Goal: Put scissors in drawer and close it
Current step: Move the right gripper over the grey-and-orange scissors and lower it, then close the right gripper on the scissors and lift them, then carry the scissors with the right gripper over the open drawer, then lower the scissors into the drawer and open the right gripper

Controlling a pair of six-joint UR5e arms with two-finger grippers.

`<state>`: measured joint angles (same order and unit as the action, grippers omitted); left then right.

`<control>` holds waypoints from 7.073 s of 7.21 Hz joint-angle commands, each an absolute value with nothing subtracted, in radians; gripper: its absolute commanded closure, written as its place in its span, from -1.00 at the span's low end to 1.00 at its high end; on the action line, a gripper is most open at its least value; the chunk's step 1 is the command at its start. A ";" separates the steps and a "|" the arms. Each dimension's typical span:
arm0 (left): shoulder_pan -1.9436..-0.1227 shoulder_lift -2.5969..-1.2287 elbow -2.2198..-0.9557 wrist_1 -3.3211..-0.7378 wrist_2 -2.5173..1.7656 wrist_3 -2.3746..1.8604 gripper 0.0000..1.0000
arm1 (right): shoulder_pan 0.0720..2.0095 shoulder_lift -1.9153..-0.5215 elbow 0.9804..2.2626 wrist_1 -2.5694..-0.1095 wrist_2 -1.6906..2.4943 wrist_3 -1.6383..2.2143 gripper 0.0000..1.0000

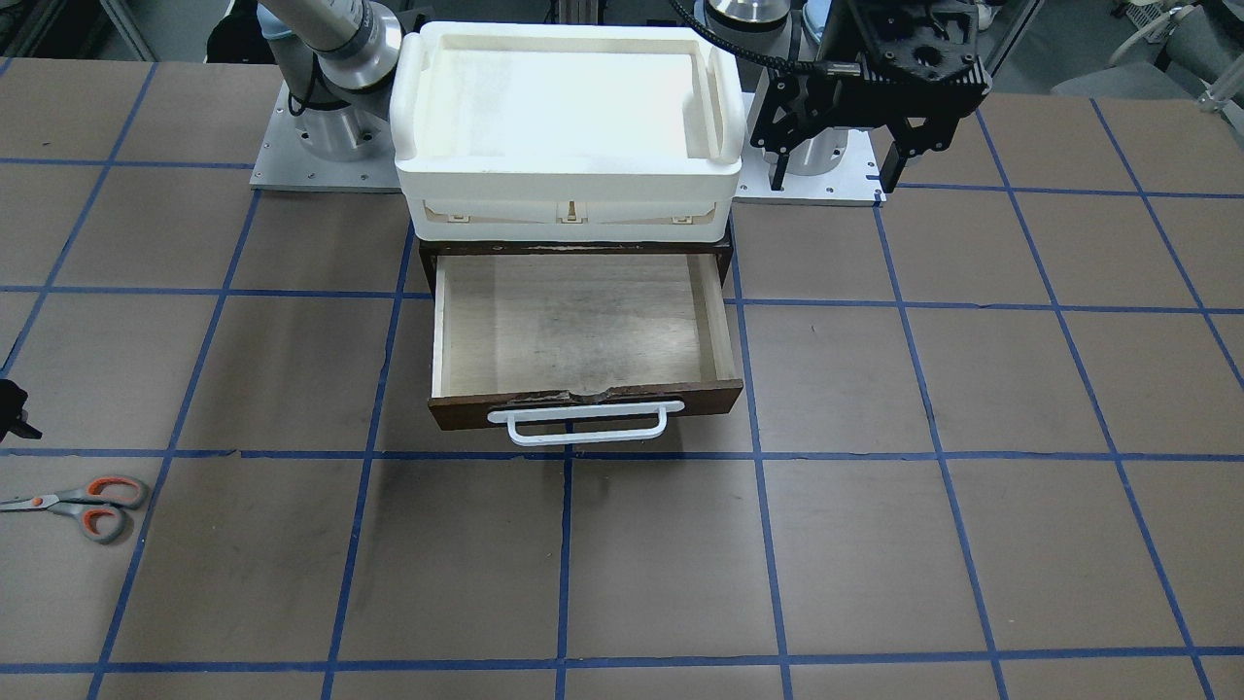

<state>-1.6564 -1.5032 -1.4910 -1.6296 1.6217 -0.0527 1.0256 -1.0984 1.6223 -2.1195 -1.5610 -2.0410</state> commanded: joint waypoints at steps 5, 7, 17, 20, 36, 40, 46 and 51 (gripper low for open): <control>-1.657 -1.512 -1.491 -1.621 1.621 -0.052 -1.00 | 1.025 -1.011 1.620 -2.137 -1.559 -2.152 -0.92; -1.657 -1.513 -1.491 -1.620 1.621 -0.052 -1.00 | 1.025 -0.996 1.618 -2.138 -1.560 -2.152 -0.87; -1.657 -1.511 -1.491 -1.620 1.621 -0.052 -1.00 | 1.025 -0.968 1.617 -2.149 -1.583 -2.146 -0.72; -1.657 -1.511 -1.491 -1.621 1.621 -0.052 -1.00 | 1.031 -0.974 1.615 -2.172 -1.630 -2.161 1.00; -1.657 -1.508 -1.491 -1.621 1.623 -0.052 -1.00 | 1.630 -1.342 1.529 -1.726 -1.555 -1.593 1.00; -1.657 -1.509 -1.491 -1.621 1.621 -0.051 -1.00 | 1.877 -1.344 1.532 -1.727 -1.559 -1.275 1.00; -1.657 -1.511 -1.491 -1.621 1.621 -0.052 -1.00 | 1.997 -1.272 1.536 -1.786 -1.545 -1.207 1.00; -1.658 -1.511 -1.491 -1.620 1.621 -0.052 -1.00 | 2.000 -1.246 1.545 -1.786 -1.525 -1.157 0.00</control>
<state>-1.6581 -1.5110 -1.4914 -1.6211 1.6221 -0.0522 2.0000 -1.2547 1.5440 -1.7844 -1.5368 -1.1777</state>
